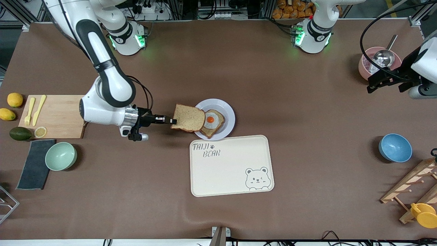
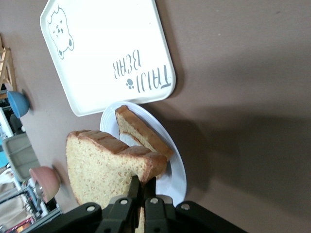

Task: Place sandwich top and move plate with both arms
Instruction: 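Lift the bread slice and carry it over the white plate, then lower the bread slice onto the egg and open the right gripper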

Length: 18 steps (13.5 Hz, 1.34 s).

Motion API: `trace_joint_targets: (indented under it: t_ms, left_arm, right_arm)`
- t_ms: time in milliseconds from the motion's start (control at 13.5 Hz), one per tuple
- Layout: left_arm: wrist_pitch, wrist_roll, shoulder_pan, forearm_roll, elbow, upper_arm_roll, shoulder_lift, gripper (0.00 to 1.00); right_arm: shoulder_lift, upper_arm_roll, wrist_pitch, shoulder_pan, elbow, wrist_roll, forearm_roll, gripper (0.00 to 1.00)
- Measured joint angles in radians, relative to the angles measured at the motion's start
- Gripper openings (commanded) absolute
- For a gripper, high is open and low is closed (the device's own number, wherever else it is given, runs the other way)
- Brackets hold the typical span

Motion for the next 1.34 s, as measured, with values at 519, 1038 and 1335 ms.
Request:
trace_joint_targets:
  t_ms: [519, 1038, 1335]
  left_arm:
    - [0.0, 0.0, 0.01, 0.0, 0.003, -0.001, -0.001, 1.0]
    - [-0.001, 0.0, 0.002, 0.0, 0.0, -0.007, 0.005, 1.0]
    - [-0.001, 0.0, 0.001, 0.0, -0.001, -0.007, 0.015, 1.0]
  right_arm:
    - [0.066, 0.0, 0.223, 0.188, -0.005, 0.039, 0.084, 0.0]
    - [0.076, 0.0, 0.246, 0.202, -0.001, 0.038, 0.092, 0.0]
    - [0.082, 0.0, 0.273, 0.228, -0.001, 0.038, 0.098, 0.0]
